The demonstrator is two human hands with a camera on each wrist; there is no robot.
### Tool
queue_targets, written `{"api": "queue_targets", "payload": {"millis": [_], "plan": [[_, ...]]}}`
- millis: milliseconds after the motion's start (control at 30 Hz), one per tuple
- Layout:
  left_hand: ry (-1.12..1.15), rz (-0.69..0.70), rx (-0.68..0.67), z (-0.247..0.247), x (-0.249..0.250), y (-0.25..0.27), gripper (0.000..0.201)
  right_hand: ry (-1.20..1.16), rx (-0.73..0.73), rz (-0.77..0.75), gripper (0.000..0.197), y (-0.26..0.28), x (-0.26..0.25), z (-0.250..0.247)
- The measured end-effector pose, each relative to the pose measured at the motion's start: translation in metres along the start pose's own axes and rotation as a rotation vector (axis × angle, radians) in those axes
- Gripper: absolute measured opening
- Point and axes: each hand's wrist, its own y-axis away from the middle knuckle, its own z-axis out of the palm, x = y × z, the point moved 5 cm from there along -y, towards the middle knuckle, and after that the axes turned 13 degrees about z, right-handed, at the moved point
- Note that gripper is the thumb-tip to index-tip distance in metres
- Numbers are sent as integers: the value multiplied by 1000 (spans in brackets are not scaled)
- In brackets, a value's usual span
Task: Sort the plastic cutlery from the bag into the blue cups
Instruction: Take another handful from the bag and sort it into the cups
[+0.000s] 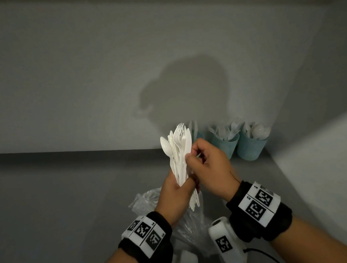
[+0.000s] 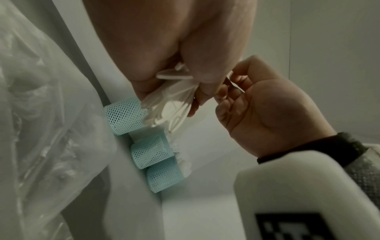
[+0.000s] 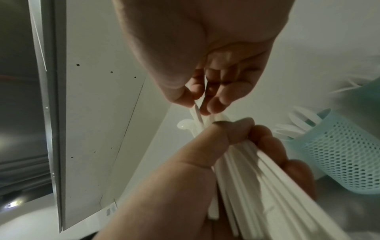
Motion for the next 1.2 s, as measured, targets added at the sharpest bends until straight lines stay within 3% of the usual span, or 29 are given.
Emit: {"api": "queue_targets", "payload": {"millis": [167,300,400,533,733,933,1033,1133,1200], "plan": [[-15,-31,26,-5,-9,3,21,-100,102,-16,18,-10,-15,-17],[-6,-82,70,-20,-19,6,19,-266,200,-19,21,-47,-34,-50],[-18,-113,126,-41,-24,5,16,-184,260,-23,16,-91,-36,-62],[-3,-108,143,-62,-22,-1,9,8,323,0,27,-143,-12,-46],[73,-141,134,-75,-25,-9,8,382,203,78,13,-178,47,-1],[176,-169,110,-73,-24,-11,23,655,-26,246,7,-182,78,21],[209,-179,128,-69,-19,-13,13,602,-10,234,20,-175,71,18],[162,-179,180,-68,-17,-14,9,389,74,49,16,-141,36,11],[115,-157,214,-66,-17,-15,8,223,-70,-6,28,-101,12,19]]}}
